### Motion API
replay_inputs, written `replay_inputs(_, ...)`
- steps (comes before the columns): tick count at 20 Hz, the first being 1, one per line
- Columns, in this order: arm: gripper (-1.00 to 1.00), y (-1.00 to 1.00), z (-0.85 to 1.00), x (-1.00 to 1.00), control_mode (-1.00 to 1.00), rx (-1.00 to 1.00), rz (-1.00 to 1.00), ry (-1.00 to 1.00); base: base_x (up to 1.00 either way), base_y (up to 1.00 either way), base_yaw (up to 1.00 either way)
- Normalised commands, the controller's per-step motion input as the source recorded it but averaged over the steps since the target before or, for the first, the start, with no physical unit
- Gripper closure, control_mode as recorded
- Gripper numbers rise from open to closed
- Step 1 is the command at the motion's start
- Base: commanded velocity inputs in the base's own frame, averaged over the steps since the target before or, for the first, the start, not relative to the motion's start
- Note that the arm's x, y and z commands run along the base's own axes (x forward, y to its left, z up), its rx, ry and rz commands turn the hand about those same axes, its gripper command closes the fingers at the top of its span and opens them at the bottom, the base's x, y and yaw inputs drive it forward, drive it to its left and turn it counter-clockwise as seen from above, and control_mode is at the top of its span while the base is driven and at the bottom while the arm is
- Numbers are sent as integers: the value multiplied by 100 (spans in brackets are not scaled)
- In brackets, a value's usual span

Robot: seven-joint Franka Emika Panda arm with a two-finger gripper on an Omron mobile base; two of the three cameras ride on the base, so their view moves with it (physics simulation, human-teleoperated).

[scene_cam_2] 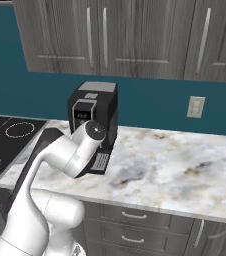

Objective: Pick up the brewed coffee from the coffee machine and place it next to the breakfast plate on the dining counter.

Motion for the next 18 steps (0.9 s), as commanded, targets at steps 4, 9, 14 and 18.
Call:
replay_inputs(4,100,0,0,0,100,0,0,0,-57,6,13)
replay_inputs(9,100,0,0,0,100,0,0,0,-72,42,59)
replay_inputs(14,100,0,0,0,100,0,0,0,-28,50,94)
replay_inputs(18,100,0,0,0,100,0,0,0,-8,34,96)
